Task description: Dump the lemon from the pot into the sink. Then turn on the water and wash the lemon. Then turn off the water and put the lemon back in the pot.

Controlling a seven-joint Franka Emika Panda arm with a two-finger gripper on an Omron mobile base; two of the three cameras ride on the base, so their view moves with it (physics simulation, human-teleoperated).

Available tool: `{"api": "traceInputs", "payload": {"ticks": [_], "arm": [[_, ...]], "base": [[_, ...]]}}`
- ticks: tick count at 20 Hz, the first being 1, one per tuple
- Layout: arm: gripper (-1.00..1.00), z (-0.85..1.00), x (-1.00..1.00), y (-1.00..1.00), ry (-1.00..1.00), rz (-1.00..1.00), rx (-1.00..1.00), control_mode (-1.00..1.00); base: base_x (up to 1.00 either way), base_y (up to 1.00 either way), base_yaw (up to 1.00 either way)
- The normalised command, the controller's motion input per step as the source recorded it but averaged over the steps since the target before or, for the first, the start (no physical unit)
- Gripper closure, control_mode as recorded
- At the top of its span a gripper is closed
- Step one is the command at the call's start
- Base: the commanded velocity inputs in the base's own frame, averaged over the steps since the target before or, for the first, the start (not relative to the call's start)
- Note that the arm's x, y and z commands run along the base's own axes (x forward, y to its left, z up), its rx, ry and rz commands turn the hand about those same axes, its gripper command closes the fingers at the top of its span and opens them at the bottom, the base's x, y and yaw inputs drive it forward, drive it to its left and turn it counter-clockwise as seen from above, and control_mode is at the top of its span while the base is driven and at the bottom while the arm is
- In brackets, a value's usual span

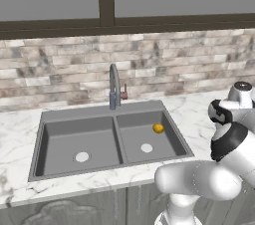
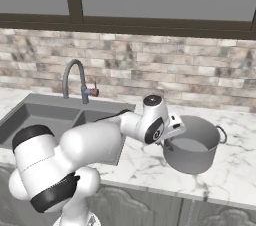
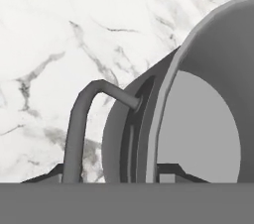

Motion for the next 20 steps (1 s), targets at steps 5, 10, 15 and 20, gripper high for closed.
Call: {"api": "traceInputs", "payload": {"ticks": [5,10,15,20], "arm": [[1.0,-0.32,0.03,-0.12,0.0,0.0,0.0,-1.0],[-1.0,-0.2,0.0,0.0,0.0,-0.01,0.0,-1.0],[-1.0,0.16,-0.18,0.18,-0.08,0.0,0.0,-1.0],[-1.0,0.66,-0.26,0.5,-0.17,-0.02,-0.03,-1.0]], "base": [[0.0,0.0,0.0],[0.0,0.0,0.0],[0.0,0.0,0.0],[0.0,0.0,0.0]]}}
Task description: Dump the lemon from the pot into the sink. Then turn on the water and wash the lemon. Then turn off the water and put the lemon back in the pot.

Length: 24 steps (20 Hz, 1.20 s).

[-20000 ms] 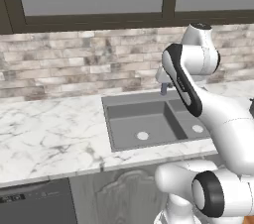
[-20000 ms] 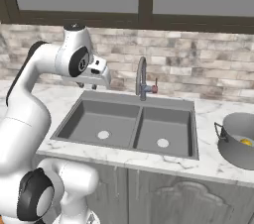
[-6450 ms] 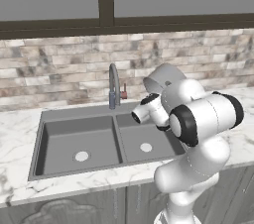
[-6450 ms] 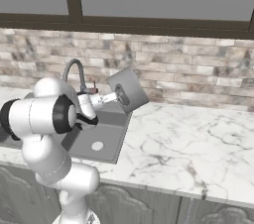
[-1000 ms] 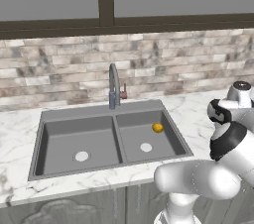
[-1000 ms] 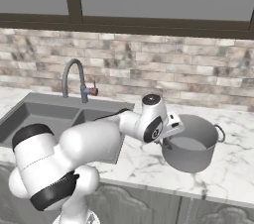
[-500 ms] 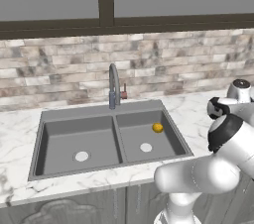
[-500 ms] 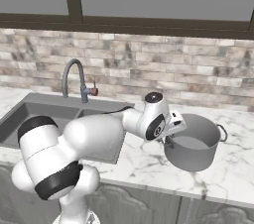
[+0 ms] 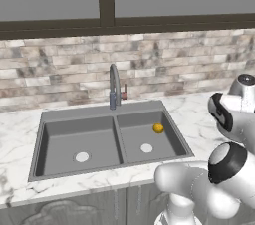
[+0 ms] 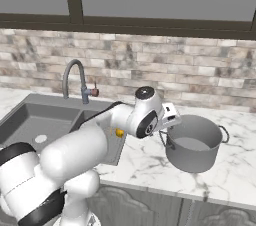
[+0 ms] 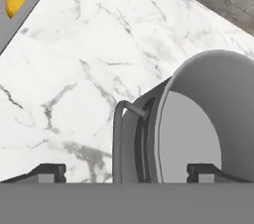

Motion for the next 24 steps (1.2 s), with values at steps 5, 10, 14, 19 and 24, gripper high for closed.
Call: {"api": "traceInputs", "payload": {"ticks": [5,10,14,19,24], "arm": [[-1.0,0.9,-0.28,0.7,-0.18,-0.01,-0.03,-1.0],[-1.0,0.67,-0.11,0.78,-0.08,0.0,0.0,-1.0],[-1.0,0.42,-0.01,0.75,-0.01,0.0,0.01,-1.0],[-1.0,0.21,0.0,0.54,0.0,-0.07,0.23,-1.0],[-1.0,0.02,0.06,0.34,0.0,-0.07,0.37,-1.0]], "base": [[0.0,0.0,0.0],[0.0,0.0,0.0],[0.0,0.0,0.0],[0.0,0.0,0.0],[0.0,0.0,0.0]]}}
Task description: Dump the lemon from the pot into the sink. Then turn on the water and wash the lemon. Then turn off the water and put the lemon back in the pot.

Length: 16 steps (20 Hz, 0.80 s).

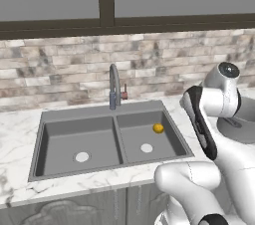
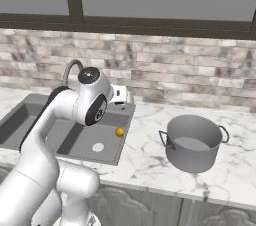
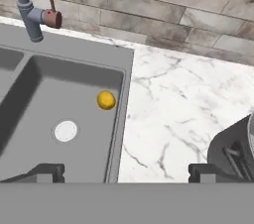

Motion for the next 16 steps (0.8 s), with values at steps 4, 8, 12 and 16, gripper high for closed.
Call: {"api": "traceInputs", "payload": {"ticks": [4,8,12,16], "arm": [[-1.0,0.0,0.2,0.31,0.0,-0.07,0.31,-1.0],[-1.0,0.0,0.33,0.39,-0.01,-0.05,0.18,-1.0],[-1.0,0.0,0.37,0.45,0.0,-0.02,0.08,-1.0],[-1.0,-0.01,0.31,0.46,0.0,-0.01,0.05,-1.0]], "base": [[0.0,0.0,0.0],[0.0,0.0,0.0],[0.0,0.0,0.0],[0.0,0.0,0.0]]}}
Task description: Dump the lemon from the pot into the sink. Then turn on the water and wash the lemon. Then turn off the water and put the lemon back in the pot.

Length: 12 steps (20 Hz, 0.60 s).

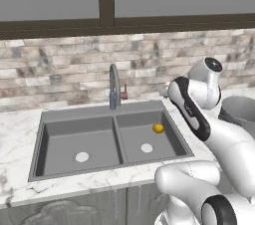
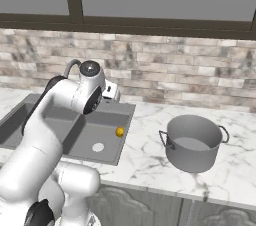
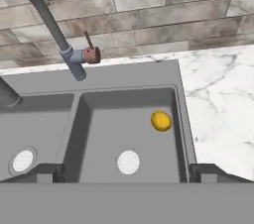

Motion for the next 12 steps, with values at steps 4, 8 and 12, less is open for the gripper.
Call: {"api": "traceInputs", "payload": {"ticks": [4,8,12], "arm": [[-1.0,-0.05,0.32,0.38,0.0,0.0,0.06,-1.0],[-1.0,-0.11,0.47,0.17,0.0,0.0,0.03,-1.0],[-1.0,-0.13,0.5,0.06,0.0,0.0,0.0,-1.0]], "base": [[0.0,0.0,0.0],[0.0,0.0,0.0],[0.0,0.0,0.0]]}}
